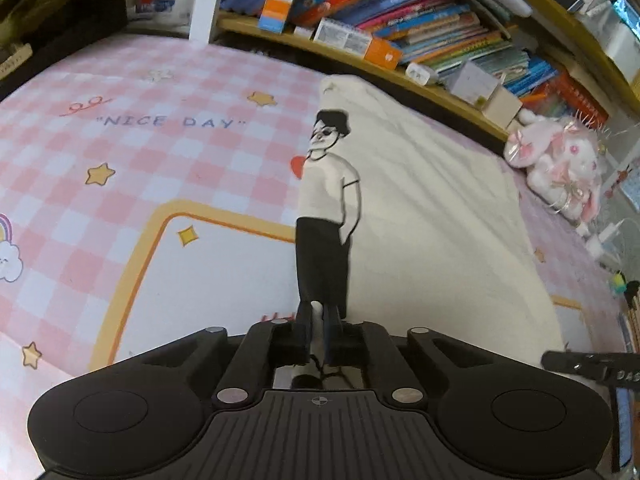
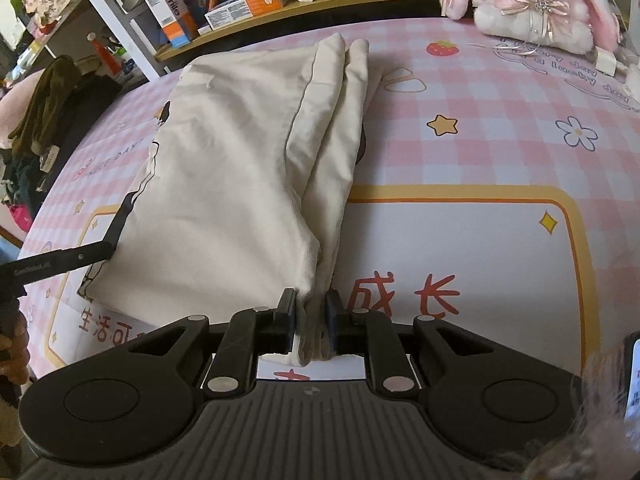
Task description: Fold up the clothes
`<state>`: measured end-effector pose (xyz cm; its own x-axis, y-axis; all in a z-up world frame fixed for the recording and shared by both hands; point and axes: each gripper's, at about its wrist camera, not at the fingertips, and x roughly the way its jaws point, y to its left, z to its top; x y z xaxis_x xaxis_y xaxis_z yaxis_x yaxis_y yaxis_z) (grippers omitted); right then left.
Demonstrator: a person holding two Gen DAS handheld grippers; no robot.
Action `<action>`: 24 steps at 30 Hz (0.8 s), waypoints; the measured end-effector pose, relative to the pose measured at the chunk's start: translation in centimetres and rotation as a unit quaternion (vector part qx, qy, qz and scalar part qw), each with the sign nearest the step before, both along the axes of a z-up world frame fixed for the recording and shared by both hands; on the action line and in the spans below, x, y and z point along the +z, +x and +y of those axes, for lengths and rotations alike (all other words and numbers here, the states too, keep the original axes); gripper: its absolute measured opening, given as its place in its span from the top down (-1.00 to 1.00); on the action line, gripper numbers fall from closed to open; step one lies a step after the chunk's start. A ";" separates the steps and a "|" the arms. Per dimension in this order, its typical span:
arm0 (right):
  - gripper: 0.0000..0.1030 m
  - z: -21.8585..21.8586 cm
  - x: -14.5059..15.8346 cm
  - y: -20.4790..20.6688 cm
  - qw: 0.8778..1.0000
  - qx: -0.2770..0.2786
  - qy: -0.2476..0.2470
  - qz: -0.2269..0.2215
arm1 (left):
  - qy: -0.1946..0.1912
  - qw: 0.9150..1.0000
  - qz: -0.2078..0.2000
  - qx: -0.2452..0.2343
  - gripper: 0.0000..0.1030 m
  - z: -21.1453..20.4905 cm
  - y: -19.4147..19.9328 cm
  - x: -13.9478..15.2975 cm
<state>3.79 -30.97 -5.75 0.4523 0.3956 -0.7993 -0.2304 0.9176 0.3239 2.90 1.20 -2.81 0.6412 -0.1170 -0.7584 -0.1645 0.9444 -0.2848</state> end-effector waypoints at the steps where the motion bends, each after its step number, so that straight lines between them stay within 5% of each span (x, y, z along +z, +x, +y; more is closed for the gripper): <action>1: 0.75 0.0 0.0 0.0 1.000 0.004 -0.002 -0.002 | 0.000 1.000 0.000 0.003 0.94 0.0 -0.3 0.1; 17: 0.71 0.0 0.1 0.2 0.999 0.044 -0.014 -0.014 | 0.015 1.000 0.018 0.020 0.75 -0.7 -2.6 -0.5; 24: 0.71 0.4 0.1 -0.3 0.999 0.035 -0.026 -0.019 | 0.032 0.999 -0.019 0.013 0.68 0.8 -2.5 1.6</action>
<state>3.52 -30.60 -5.62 0.4557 0.3861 -0.8020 -0.3049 0.9142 0.2669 0.39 1.99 -1.17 0.6723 -0.0527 -0.7384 -0.1784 0.9565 -0.2307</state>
